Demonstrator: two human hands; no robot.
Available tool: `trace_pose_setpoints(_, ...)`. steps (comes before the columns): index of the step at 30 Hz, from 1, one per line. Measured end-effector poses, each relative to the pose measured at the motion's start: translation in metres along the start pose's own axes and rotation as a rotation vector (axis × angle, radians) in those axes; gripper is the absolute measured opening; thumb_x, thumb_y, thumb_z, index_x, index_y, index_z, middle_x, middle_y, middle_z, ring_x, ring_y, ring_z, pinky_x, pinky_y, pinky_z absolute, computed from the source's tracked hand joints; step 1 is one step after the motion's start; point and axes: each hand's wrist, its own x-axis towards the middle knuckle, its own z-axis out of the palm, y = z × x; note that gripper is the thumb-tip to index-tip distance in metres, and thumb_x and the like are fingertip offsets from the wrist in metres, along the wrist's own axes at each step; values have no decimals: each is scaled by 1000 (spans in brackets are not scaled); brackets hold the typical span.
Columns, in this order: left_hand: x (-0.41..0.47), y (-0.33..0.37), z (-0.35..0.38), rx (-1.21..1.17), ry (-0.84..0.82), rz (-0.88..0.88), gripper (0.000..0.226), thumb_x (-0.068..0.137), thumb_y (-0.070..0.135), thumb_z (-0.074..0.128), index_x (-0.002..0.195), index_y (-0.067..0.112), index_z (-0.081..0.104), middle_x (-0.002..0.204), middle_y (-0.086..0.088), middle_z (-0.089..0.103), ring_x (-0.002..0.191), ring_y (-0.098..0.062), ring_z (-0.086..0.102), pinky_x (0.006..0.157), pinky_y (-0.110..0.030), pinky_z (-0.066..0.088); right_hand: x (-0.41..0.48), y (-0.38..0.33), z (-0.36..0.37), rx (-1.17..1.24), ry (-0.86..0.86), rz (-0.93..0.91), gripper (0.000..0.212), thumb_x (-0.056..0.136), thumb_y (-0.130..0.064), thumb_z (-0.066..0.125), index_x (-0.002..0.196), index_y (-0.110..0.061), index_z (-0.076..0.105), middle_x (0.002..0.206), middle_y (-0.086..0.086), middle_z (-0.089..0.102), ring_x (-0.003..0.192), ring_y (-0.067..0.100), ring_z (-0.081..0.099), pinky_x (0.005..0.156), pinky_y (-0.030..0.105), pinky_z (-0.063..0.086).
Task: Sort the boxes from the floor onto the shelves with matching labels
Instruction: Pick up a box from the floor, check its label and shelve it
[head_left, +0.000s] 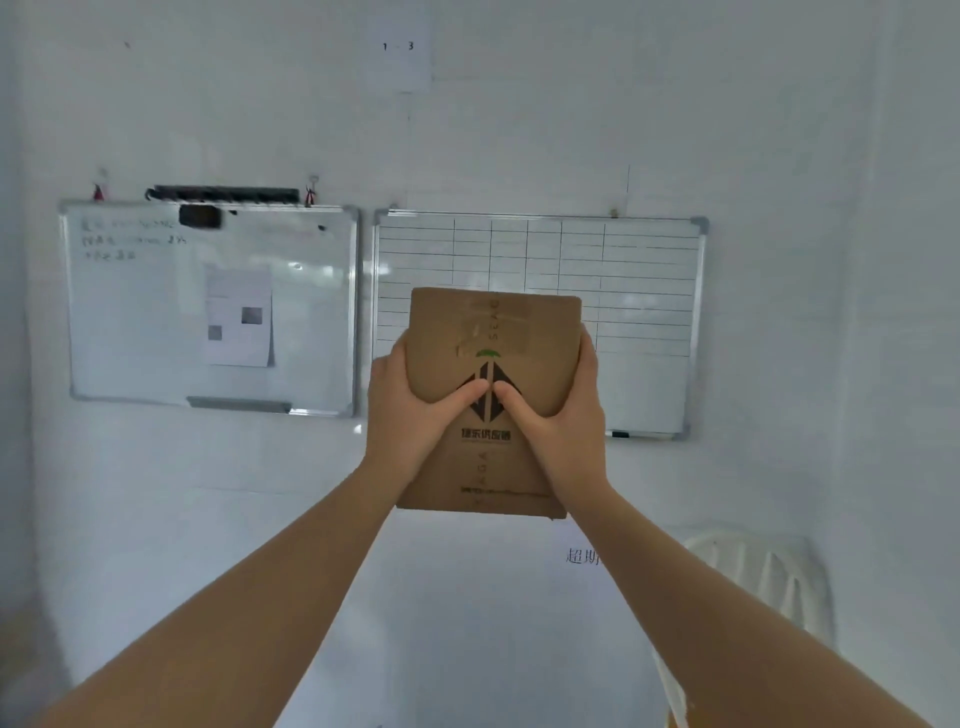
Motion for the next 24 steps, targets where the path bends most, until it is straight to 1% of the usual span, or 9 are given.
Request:
trace_pose_setpoints(2,8,13,-5,15,19,42,89,61,44,81,137,23,38,125,-5,42,117,-19,47,102,-42,43,7,-15,0,-18,27,-26,100,71,-45,77,149,-30,16,146,-8,42,129,12,47,106,39,43)
trace_pose_setpoints(4,18,27,-10,8,45,78,89,61,43,81,136,20,39,123,-5,39,119,-20,45,102,-40,42,17,-31,0,-40,52,-56,101,70,-48,76,149,-33,15,146,-9,43,128,12,48,105,39,44)
trace_pose_setpoints(7,31,52,-15,-17,96,147,85,64,39,80,135,18,38,114,2,35,117,-18,44,99,-34,41,33,-58,-2,-50,87,-101,99,71,-47,75,149,-37,15,147,-13,42,126,9,49,102,32,45)
trace_pose_setpoints(10,33,73,-14,-51,164,245,88,69,33,79,140,22,28,123,4,39,114,-13,45,94,-29,43,44,-75,-4,20,148,-132,95,74,-42,75,148,-40,16,146,-13,42,127,7,48,102,29,45)
trace_pose_setpoints(13,24,84,-3,-40,194,356,81,70,28,78,135,15,31,135,-7,38,121,-19,44,101,-35,43,50,-83,-5,62,212,-170,92,76,-37,74,148,-39,17,148,-12,40,130,8,45,105,30,44)
trace_pose_setpoints(16,20,83,9,84,150,398,85,67,39,75,137,17,33,147,-17,26,133,-29,32,108,-48,34,55,-87,-10,93,223,-198,84,81,-35,69,148,-40,18,142,-19,41,129,7,45,105,33,44)
trace_pose_setpoints(19,17,81,14,197,65,372,100,67,48,74,147,27,18,156,-17,2,142,-33,14,113,-47,20,61,-88,-17,101,202,-216,74,85,-39,60,145,-49,17,140,-13,46,124,13,51,100,41,49)
trace_pose_setpoints(22,18,86,18,238,28,360,107,65,55,72,148,30,9,157,-17,-7,144,-32,5,115,-49,12,62,-90,-22,131,169,-184,69,92,-33,56,145,-50,16,142,-8,46,120,14,55,98,41,51)
trace_pose_setpoints(24,19,94,20,256,22,340,111,62,60,71,148,30,7,157,-17,-9,144,-31,0,115,-51,8,59,-91,-25,223,160,-149,64,94,-32,52,145,-49,18,143,-8,46,120,13,55,99,43,50)
